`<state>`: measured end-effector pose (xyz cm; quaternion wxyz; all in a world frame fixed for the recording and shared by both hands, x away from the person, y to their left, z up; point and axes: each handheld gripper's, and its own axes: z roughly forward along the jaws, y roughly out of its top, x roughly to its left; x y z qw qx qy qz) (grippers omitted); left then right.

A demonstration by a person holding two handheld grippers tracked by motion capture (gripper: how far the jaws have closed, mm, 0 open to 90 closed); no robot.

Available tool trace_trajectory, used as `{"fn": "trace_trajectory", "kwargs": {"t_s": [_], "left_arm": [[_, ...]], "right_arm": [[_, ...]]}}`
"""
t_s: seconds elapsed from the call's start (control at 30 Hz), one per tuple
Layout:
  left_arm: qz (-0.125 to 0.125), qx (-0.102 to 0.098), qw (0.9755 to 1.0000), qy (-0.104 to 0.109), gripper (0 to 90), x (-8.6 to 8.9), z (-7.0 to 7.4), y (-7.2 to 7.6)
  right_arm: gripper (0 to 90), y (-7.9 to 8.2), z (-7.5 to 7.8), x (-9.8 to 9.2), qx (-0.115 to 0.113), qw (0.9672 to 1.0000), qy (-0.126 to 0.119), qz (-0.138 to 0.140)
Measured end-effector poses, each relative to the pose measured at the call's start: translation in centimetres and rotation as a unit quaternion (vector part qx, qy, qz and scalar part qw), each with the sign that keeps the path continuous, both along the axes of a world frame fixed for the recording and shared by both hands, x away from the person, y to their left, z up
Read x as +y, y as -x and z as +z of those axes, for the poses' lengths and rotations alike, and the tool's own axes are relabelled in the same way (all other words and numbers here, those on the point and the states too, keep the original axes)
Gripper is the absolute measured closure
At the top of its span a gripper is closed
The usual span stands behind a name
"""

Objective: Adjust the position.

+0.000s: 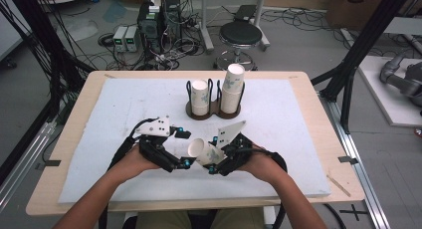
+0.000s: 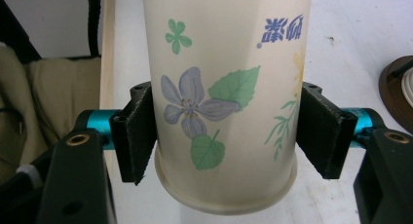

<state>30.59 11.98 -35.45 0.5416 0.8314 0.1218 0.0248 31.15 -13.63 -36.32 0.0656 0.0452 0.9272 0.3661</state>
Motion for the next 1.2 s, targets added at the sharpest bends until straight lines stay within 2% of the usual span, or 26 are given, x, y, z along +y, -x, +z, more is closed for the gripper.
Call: {"fn": "trace_trajectory", "kwargs": {"t_s": [0.17,0.37,0.57,0.73,0.83,1.0,1.2], "left_arm": [[0.001,0.002,0.9999,-0.010,15.0,-0.1,0.0,0.2],[0.001,0.003,0.9998,-0.017,15.0,-0.2,-0.1,0.2],[0.001,0.004,0.9998,-0.021,15.0,-0.3,-0.1,0.2],[-0.006,0.002,0.9993,-0.037,15.3,-0.6,-0.2,0.2],[-0.019,0.002,0.9985,-0.050,19.4,-0.9,-0.2,0.2],[-0.021,0.005,0.9981,-0.057,20.4,-1.2,-0.3,0.3],[-0.027,0.006,0.9977,-0.063,23.0,-1.2,-0.4,0.3]], "right_arm": [[30.5,-0.1,0.8,0.4,-0.008,0.9992,0.037,0.009],[30.5,-0.3,1.4,0.9,-0.014,0.9986,0.049,0.016],[30.5,-0.3,1.8,1.5,-0.018,0.9967,0.076,0.022],[30.5,-0.2,2.1,2.2,-0.019,0.9941,0.100,0.036],[30.5,0.1,2.1,2.6,-0.017,0.9926,0.114,0.039],[30.5,0.4,2.2,3.3,-0.017,0.9891,0.139,0.046],[30.5,0.4,2.1,3.7,-0.003,0.9864,0.158,0.045]]}}
